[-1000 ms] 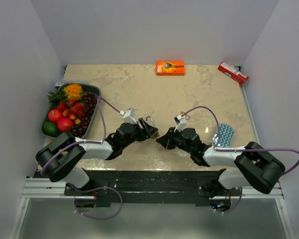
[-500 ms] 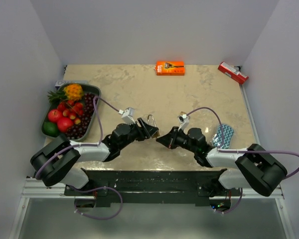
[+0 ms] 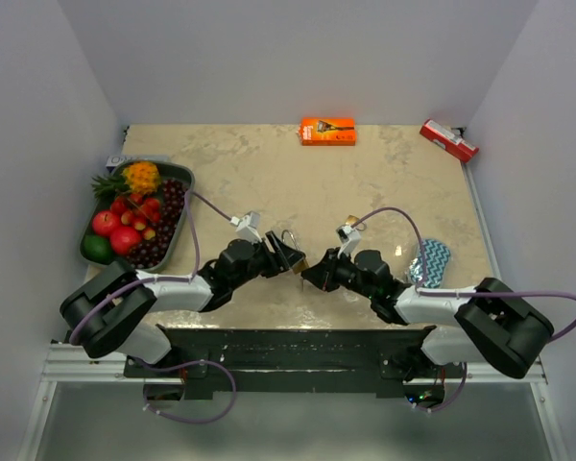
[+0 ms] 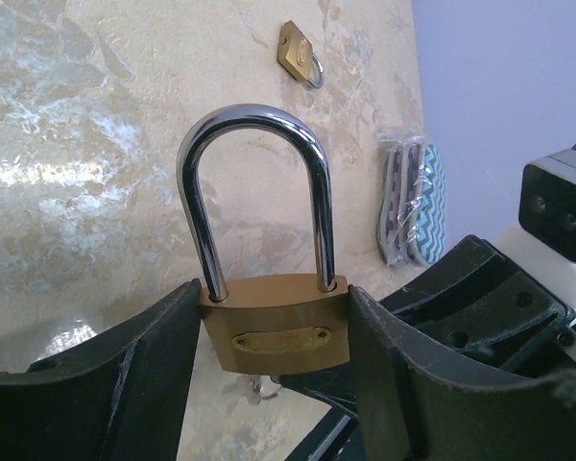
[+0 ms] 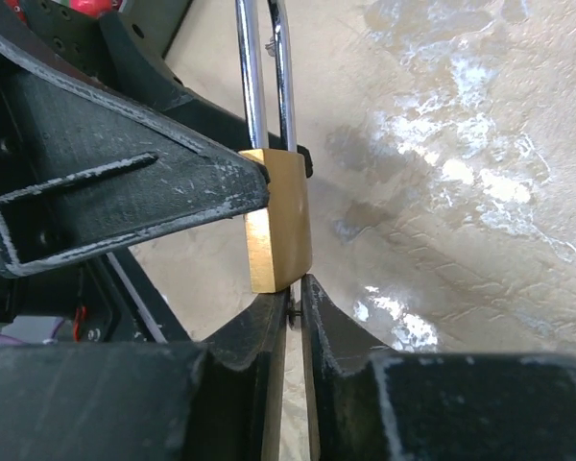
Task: Unlock with the key
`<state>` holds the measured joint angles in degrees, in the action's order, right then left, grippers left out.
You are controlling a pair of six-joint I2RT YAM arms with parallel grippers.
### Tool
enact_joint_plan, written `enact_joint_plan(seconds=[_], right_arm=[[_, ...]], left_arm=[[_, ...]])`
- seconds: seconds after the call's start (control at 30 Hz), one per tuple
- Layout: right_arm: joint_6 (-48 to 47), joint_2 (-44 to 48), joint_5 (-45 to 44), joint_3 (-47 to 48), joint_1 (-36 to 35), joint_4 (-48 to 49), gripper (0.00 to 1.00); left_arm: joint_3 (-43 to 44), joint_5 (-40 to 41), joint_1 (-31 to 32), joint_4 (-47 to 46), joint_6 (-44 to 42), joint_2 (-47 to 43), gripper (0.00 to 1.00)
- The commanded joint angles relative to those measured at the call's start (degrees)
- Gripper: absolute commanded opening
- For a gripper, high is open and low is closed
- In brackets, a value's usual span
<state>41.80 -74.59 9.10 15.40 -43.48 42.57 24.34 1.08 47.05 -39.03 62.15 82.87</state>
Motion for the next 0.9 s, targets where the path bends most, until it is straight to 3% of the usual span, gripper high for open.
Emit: enact_joint_plan(seconds=[0.0, 0.23, 0.37, 0.63, 0.87], right_arm=[[-2.4, 0.2, -8.7, 3.8, 0.2, 7.4, 0.18], [-2.8, -1.8, -8.6, 4.6, -1.1, 7.9, 0.31], [-2.6, -2.0, -8.8, 4.3, -1.5, 8.1, 0.33], [-1.2, -1.5, -8.6, 3.1, -1.5, 9.9, 0.01], [0.3, -1.2, -6.8, 2.9, -1.5, 12.1, 0.0]], left_arm=[[2.9, -11.8, 3.1, -5.3, 3.8, -0.3, 0.0], [2.8, -11.5, 2.5, -5.4, 4.0, 0.0, 0.0], [2.8, -11.5, 2.3, -5.4, 3.9, -0.3, 0.0], [1.8, -12.7, 1.6, -6.9, 3.6, -0.7, 0.0], [-0.4, -15.9, 1.5, -12.9, 2.4, -1.0, 0.0]])
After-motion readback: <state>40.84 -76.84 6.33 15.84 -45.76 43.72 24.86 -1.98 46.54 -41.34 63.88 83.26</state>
